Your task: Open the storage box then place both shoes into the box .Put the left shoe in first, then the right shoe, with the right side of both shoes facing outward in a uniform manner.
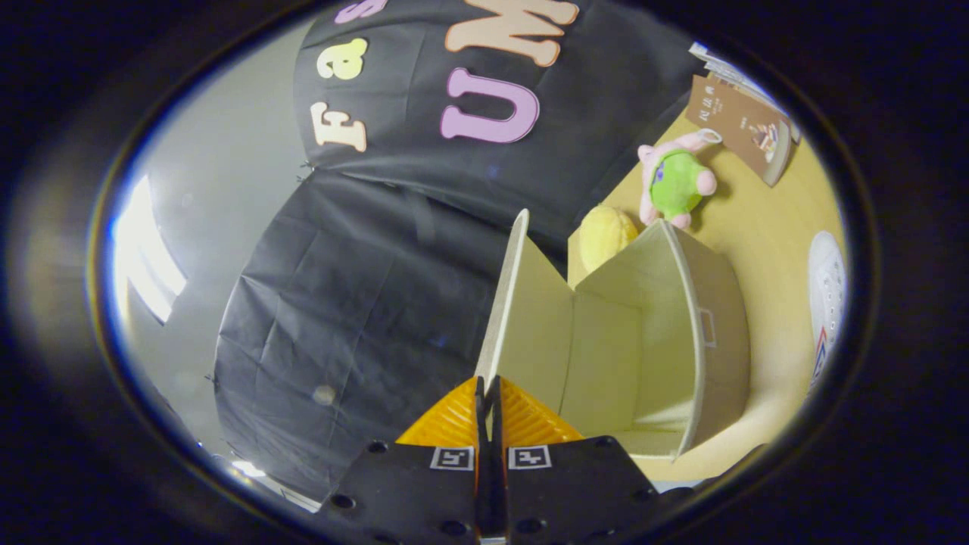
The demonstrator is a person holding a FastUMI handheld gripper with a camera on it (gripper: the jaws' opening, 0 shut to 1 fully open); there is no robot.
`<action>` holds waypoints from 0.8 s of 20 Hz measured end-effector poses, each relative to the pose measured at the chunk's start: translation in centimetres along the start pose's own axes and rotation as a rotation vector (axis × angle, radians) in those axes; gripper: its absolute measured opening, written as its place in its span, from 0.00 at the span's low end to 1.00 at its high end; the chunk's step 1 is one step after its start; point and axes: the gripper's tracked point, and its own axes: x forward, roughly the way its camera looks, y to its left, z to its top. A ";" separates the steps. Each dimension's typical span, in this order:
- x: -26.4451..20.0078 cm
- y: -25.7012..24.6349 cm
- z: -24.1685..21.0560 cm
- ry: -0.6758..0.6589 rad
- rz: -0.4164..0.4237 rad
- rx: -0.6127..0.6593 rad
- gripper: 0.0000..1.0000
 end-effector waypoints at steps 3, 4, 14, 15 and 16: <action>2.4 2.1 -1.1 0.033 0.009 -0.037 0.03; 3.6 2.5 -1.5 0.040 0.009 -0.039 0.03; 11.3 5.8 -6.7 0.115 0.006 -0.169 0.03; 12.0 5.8 -7.1 0.120 0.001 -0.182 0.03; 12.6 5.7 -7.5 0.123 -0.004 -0.196 0.03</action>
